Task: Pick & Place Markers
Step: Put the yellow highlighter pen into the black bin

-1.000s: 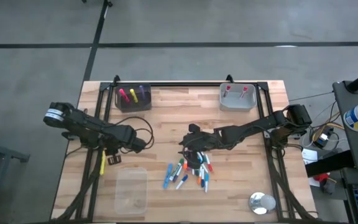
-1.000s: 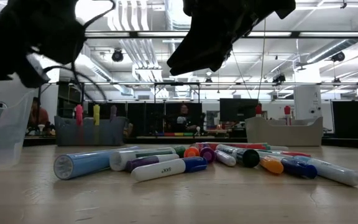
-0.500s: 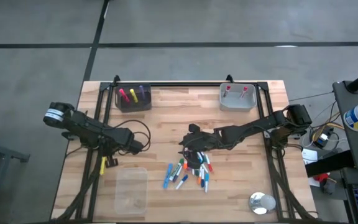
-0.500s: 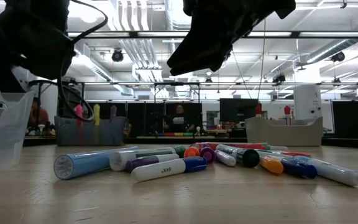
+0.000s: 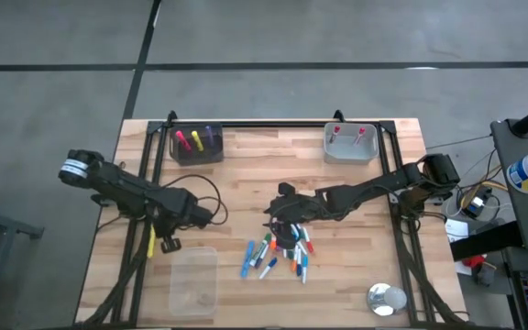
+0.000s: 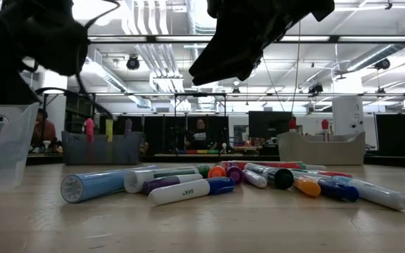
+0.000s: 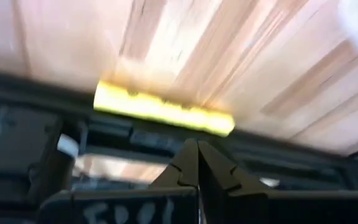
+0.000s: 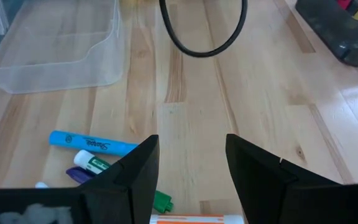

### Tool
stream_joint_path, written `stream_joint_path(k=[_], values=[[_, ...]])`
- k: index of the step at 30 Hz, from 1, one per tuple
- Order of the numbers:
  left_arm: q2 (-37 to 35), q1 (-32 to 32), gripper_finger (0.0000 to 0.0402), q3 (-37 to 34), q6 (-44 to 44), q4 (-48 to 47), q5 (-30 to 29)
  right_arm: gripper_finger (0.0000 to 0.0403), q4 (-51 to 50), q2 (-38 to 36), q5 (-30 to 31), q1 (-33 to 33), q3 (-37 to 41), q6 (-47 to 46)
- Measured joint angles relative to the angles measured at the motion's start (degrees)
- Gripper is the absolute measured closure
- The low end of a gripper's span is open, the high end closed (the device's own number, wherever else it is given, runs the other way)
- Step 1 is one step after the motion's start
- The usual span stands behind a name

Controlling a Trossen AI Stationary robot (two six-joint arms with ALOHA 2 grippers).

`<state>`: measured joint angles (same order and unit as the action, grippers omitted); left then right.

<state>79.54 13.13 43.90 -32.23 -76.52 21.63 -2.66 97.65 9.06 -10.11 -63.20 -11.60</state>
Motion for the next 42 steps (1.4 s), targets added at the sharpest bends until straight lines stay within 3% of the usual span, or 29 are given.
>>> stream_joint_path(k=[11,17,23,29,38,42], values=[[-13.4,0.0,0.0401,0.0,-11.0,7.1,-11.7,0.0220,3.6,0.0,0.0,0.0,0.0,1.3],[-20.8,0.0,0.0401,-0.1,-12.0,12.7,-21.8,0.0221,9.2,0.0,-0.1,0.0,0.0,0.7],[-25.9,0.0,0.0401,-0.1,-10.1,25.0,-27.7,0.0238,11.0,0.0,-0.8,0.0,0.0,-1.8],[-28.3,0.3,0.0401,-0.1,-4.9,37.3,-28.8,0.0283,10.3,0.6,-2.3,0.0,-2.1,-4.3],[-28.1,0.7,0.0401,-0.1,-0.2,47.9,-28.8,0.0372,10.2,0.6,-4.9,0.0,-2.4,-4.8],[-27.8,1.3,0.0401,-0.1,1.7,51.7,-28.8,0.0392,10.4,0.8,-4.9,0.0,-2.4,-4.8]])
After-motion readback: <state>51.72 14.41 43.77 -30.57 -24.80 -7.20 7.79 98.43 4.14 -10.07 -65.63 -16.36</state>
